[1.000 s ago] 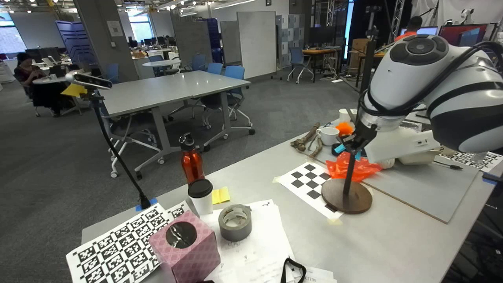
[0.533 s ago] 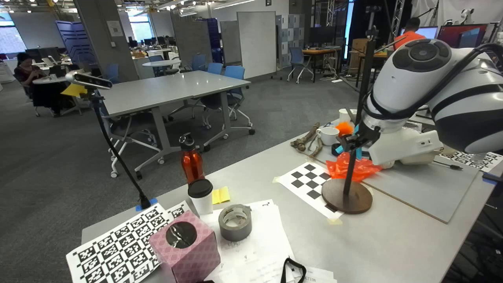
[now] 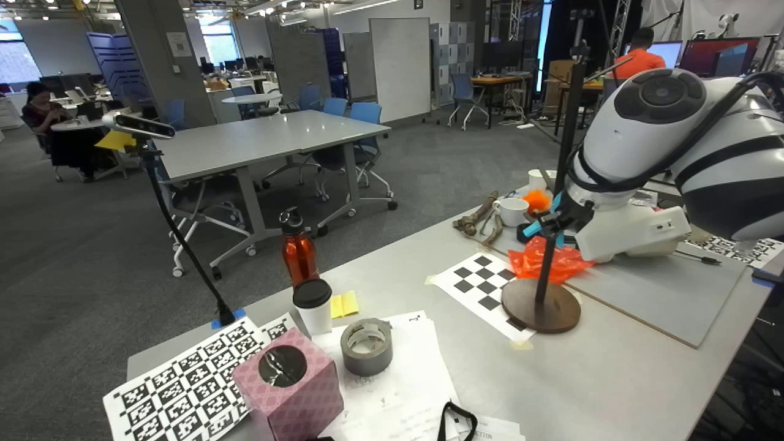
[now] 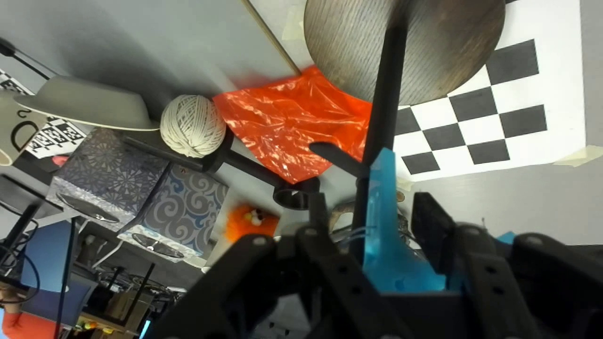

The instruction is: Take the object from the stand and put it on the table

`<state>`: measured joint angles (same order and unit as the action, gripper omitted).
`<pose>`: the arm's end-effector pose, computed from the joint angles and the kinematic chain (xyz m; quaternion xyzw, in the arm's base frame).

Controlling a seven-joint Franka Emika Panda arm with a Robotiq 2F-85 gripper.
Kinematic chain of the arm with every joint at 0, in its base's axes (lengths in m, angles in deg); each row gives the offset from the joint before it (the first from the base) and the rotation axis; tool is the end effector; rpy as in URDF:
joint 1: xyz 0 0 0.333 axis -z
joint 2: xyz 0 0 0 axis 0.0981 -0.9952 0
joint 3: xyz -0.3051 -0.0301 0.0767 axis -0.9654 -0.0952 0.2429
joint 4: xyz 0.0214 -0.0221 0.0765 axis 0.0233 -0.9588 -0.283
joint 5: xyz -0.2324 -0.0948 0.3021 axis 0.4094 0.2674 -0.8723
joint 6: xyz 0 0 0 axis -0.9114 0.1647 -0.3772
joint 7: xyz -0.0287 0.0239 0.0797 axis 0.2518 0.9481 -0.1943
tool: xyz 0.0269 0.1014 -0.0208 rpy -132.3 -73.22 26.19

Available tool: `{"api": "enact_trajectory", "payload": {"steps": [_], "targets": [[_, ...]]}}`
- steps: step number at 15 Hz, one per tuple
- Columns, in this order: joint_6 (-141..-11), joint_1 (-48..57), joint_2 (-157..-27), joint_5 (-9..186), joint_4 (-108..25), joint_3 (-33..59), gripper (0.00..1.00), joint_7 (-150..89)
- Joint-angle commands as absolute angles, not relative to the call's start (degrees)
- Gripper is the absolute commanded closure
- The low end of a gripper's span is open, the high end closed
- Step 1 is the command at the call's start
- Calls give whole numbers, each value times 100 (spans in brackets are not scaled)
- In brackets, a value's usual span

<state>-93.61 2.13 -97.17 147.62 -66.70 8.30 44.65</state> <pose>0.6059 -0.0279 0.2714 0.9100 -0.2530 0.2633 0.1964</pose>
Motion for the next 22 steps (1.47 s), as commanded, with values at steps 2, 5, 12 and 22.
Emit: {"api": "enact_trajectory", "payload": {"steps": [2,5,12,22], "targets": [[-9433,160,-9706,15006,-6683,761,88,4718],[-9451,166,-9674,15004,-6723,776,100,4700],[-9471,169,-9544,14980,-6900,809,97,4640],[-9500,245,-8935,14806,-7645,909,97,4514]]}}
